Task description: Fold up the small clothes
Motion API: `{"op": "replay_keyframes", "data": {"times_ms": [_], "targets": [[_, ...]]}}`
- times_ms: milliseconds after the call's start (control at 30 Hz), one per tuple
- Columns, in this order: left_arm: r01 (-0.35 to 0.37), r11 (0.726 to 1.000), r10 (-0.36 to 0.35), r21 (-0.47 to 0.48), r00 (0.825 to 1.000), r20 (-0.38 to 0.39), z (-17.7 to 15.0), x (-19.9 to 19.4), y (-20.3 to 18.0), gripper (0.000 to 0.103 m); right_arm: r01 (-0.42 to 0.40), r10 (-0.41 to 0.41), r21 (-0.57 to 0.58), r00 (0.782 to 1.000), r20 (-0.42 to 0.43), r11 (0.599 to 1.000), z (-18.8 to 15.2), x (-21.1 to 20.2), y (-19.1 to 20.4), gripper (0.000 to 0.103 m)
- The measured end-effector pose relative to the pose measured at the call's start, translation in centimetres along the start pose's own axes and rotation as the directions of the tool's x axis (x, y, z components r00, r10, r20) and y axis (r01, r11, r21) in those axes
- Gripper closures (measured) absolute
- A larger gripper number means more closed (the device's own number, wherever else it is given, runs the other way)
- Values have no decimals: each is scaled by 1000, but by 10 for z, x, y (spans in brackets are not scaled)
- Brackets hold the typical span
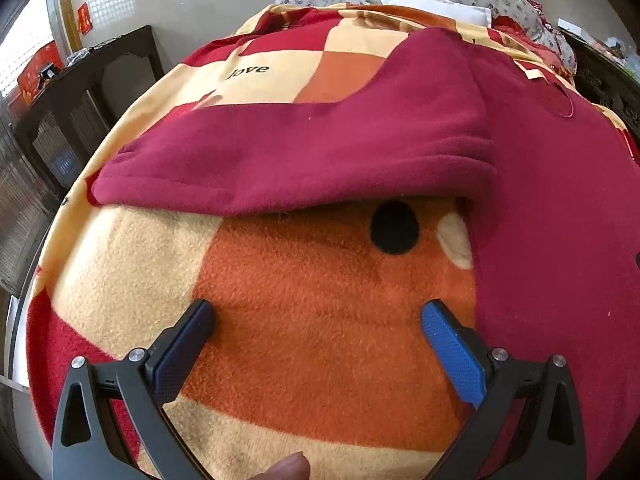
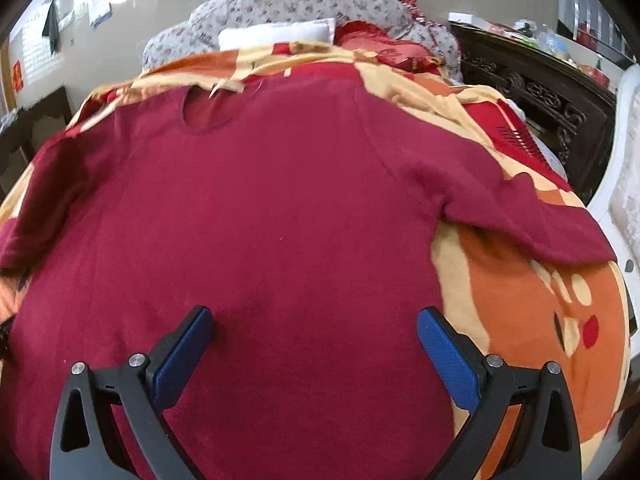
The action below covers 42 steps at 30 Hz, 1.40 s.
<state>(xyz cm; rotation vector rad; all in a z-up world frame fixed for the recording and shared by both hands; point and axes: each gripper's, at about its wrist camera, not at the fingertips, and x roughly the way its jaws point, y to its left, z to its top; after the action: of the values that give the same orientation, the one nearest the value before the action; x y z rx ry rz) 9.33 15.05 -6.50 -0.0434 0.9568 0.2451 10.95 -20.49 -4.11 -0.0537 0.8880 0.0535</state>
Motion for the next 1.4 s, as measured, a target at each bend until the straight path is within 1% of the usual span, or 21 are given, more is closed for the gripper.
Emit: {"op": "replay_keyframes", "data": {"times_ms": [67,267,433,600,933,1233,1300,1367,1400], "targets": [[2,1000,-2,-9,1000,8,-3,0,1,0,0,0,-6,1000,-16,1000,-1,5,2,0],[16,1000,-16,-18,1000,16,-6,-2,3,0,-31,31,15,999,-8,999,-3,4,-4,0],[-12,1000,13,-3,999,34,-9,-6,-1,0,-26,26,12,1000,-10,1000,-2,5,0,0],[17,1000,-16,-11,999,28,-8,-5,4,0,-25,25,11,1000,-10,1000,-1,5,0,0],[9,1000,-8,-7,999,37,-8,-5,1,0,-24,24,11,1000,-11,1000,-1,6,1,0],[19,1000,-19,-16,999,41,-8,-6,3,0,-25,25,11,1000,-11,1000,-1,6,1,0],[52,998,-50,-30,997,60,-7,-14,9,0,-26,26,11,1000,-11,1000,-1,6,1,0],[93,994,-85,-60,989,124,-3,-31,21,0,-25,25,11,1000,-10,1000,-2,6,1,0],[101,992,-88,-73,983,164,1,-41,30,0,-25,25,11,1000,-10,1000,-1,6,1,0]]}}
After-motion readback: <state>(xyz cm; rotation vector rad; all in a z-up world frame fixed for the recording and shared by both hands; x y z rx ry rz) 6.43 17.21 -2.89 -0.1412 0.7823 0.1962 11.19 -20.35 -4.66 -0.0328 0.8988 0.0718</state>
